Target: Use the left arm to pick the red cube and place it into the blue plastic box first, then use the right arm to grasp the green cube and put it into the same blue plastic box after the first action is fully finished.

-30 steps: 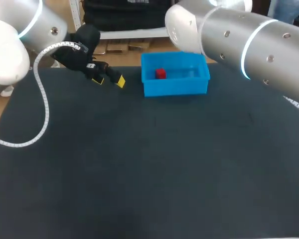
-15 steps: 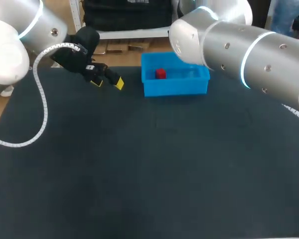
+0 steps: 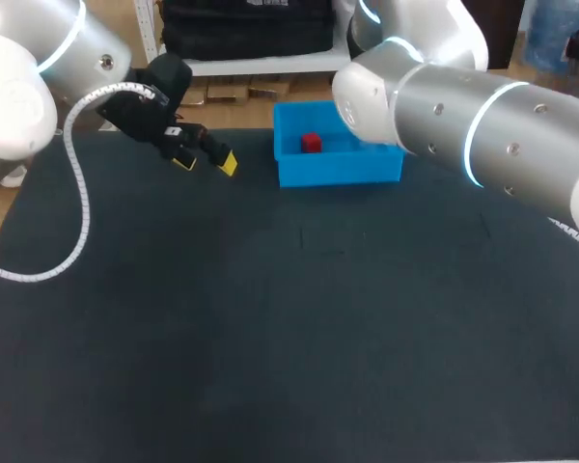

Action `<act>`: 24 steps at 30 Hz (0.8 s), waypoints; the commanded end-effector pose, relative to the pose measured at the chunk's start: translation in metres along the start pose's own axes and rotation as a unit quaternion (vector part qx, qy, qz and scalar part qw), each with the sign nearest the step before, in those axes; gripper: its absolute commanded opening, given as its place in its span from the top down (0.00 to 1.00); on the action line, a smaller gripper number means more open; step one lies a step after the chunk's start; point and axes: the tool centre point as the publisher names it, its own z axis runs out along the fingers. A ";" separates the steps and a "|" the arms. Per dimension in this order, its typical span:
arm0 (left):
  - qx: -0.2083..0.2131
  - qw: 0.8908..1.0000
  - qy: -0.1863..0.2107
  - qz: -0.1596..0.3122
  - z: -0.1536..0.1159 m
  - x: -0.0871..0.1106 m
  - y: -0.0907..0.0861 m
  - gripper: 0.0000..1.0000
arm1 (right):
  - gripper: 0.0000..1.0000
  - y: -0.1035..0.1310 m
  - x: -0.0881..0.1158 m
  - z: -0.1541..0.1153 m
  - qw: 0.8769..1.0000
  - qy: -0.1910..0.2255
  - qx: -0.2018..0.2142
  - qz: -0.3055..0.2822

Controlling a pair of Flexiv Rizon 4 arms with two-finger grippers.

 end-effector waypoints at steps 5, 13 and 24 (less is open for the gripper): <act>-0.001 1.000 0.008 -0.003 0.002 -0.003 0.004 0.00 | 1.00 -0.001 -0.010 0.021 0.995 0.097 -0.001 0.003; -0.001 1.000 0.009 -0.004 0.003 -0.004 0.005 0.00 | 0.00 -0.003 -0.009 0.023 0.995 0.097 0.009 0.011; -0.001 1.000 0.009 -0.003 0.004 -0.005 0.005 0.00 | 0.00 -0.006 -0.011 0.019 0.995 0.094 0.008 0.016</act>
